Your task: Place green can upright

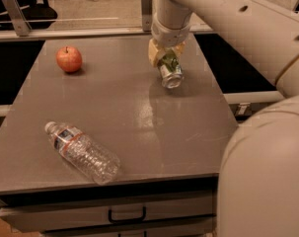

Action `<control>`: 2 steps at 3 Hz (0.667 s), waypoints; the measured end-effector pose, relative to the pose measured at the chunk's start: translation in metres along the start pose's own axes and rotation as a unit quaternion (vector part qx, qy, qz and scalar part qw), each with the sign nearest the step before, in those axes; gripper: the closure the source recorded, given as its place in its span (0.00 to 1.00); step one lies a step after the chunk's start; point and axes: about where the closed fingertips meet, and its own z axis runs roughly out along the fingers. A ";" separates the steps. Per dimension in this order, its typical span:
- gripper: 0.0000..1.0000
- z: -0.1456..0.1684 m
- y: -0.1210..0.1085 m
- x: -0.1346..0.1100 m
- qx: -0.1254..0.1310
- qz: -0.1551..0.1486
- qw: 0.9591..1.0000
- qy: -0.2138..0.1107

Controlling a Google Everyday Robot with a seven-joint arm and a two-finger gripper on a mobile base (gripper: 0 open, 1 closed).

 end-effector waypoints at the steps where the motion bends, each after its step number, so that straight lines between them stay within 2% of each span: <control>1: 1.00 -0.019 0.002 -0.019 -0.046 -0.059 0.995 -0.070; 2: 1.00 -0.042 0.012 -0.036 -0.120 -0.104 0.974 -0.162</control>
Offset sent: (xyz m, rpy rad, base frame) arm -0.0074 0.0347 0.1014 0.3971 -0.4985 0.8174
